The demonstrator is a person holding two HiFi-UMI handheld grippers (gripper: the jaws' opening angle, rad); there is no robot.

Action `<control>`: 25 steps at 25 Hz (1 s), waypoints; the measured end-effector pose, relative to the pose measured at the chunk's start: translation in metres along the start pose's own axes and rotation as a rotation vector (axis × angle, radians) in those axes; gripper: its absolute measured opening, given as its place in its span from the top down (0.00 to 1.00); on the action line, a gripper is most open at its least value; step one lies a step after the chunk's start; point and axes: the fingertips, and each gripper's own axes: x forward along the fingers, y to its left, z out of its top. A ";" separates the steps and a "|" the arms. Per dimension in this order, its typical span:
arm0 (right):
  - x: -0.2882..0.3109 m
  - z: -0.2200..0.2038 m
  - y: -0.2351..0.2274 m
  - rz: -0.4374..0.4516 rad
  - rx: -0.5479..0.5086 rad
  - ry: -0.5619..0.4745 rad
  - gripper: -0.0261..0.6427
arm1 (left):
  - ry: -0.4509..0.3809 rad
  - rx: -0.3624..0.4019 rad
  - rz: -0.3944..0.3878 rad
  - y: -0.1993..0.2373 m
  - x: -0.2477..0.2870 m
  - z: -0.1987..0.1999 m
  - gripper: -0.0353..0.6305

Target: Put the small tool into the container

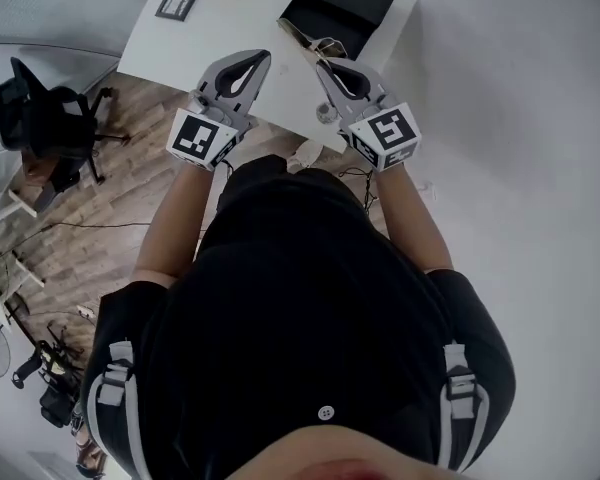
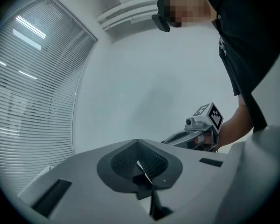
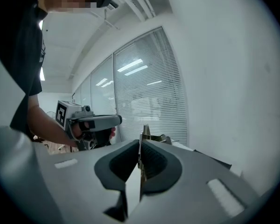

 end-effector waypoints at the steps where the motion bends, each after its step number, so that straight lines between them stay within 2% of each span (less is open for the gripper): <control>1: -0.001 -0.005 -0.007 -0.014 0.016 0.015 0.93 | 0.008 0.000 -0.006 0.001 0.005 -0.002 0.94; 7: 0.002 -0.031 -0.038 -0.081 0.069 0.091 0.93 | 0.054 0.007 -0.072 0.005 0.032 -0.013 0.94; 12: 0.014 -0.048 -0.061 -0.131 0.072 0.149 0.93 | 0.042 -0.007 -0.139 0.023 0.055 -0.021 0.94; 17: 0.037 -0.071 -0.080 -0.173 0.072 0.253 0.93 | 0.041 -0.006 -0.219 0.039 0.072 -0.034 0.94; 25: 0.068 -0.102 -0.122 -0.204 0.088 0.372 0.93 | 0.057 -0.044 -0.285 0.066 0.106 -0.054 0.94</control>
